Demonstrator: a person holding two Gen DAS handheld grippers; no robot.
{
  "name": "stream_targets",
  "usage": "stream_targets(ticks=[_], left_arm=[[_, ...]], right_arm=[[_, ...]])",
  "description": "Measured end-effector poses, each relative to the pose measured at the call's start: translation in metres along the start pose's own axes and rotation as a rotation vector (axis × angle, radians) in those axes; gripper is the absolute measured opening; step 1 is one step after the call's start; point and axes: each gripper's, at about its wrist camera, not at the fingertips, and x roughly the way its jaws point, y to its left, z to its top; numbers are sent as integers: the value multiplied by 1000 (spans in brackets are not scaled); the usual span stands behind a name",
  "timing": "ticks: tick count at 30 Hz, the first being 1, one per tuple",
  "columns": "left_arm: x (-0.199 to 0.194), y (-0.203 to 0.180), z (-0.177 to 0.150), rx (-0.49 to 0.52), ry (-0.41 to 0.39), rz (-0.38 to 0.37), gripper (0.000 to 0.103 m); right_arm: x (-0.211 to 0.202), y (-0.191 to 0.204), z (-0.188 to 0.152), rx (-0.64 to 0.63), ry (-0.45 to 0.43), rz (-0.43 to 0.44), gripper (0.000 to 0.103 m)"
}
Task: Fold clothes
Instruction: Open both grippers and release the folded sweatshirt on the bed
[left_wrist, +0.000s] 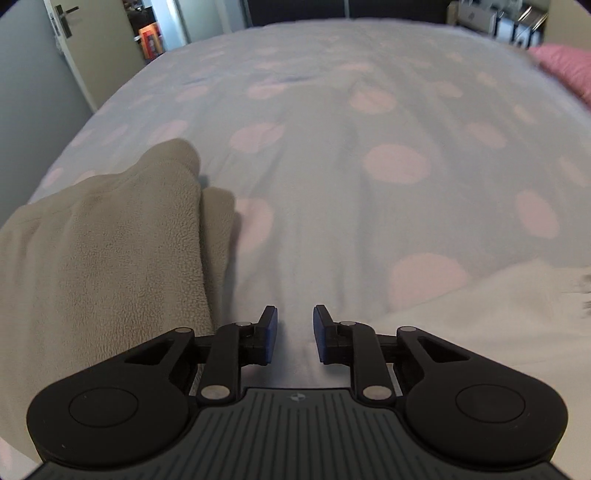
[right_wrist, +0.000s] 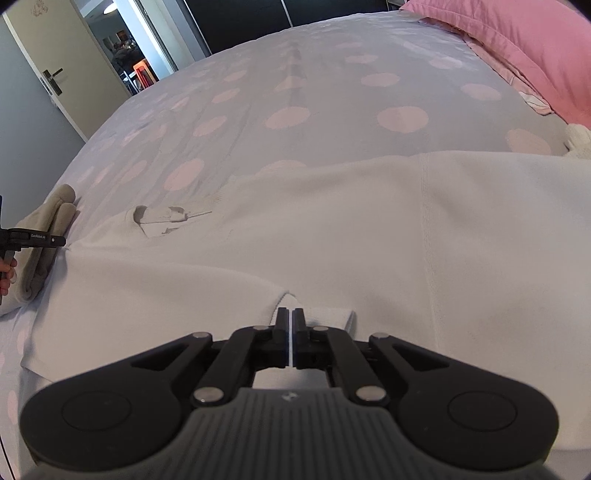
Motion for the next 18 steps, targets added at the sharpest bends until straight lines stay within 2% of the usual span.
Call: stream_targets(ticks=[8, 10, 15, 18], left_arm=[[-84, -2, -54, 81, -32, -116, 19], [-105, 0, -68, 54, -28, -132, 19], [-150, 8, -103, -41, 7, -160, 19], [-172, 8, -124, -36, -20, -149, 20]], right_arm=[[-34, -21, -10, 16, -8, -57, 6], [-52, -29, -9, 21, -25, -83, 7], [-108, -54, -8, 59, -87, -167, 22], [-146, -72, -11, 106, -131, -217, 23]])
